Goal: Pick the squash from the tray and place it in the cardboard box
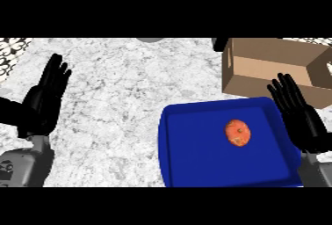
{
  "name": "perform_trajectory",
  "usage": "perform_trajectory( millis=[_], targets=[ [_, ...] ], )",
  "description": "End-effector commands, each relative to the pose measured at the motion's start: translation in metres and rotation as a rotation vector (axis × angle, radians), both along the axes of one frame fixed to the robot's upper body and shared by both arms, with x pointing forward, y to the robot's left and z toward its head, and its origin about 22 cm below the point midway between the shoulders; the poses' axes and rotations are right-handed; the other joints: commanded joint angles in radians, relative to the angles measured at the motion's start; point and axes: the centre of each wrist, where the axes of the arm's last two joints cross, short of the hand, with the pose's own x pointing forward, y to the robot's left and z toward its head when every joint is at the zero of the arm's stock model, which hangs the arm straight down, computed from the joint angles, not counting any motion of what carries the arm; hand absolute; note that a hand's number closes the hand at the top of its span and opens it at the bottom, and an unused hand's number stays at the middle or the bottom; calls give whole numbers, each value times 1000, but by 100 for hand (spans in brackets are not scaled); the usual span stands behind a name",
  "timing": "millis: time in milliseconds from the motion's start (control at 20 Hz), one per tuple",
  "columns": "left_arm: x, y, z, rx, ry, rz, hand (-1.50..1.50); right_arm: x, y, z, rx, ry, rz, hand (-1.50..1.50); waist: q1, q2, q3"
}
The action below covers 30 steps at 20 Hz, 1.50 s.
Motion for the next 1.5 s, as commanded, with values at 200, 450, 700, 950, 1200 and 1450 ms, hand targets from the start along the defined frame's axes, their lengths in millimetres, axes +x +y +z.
perform_trajectory(
  millis=[200, 450, 700, 950, 1200, 1450],
  targets=[
    [-8, 10, 4, 285, -80, -194, 0, -4, -63, 121, -271, -293, -233, -150, -53, 2, 27],
    [-12, 11, -9, 312, -73, -328, 0, -38, -101, 122, -628, -181, -336, -150, -36, 16, 30],
    [-12, 6, -14, 316, -76, -350, 0, -57, -107, 98, -867, -275, -194, -150, -17, 19, 32],
    [-12, 9, -18, 329, -81, -370, 0, -47, -72, 112, -1058, -270, -143, -150, 6, 22, 31],
    [3, -6, -10, 322, -85, -374, 0, -52, -47, 119, -1304, -105, 10, -150, 7, 24, 30],
    [4, 3, -21, 316, -85, -363, 0, -51, -2, 137, -1433, -9, 113, -150, 16, 26, 30]
  ],
)
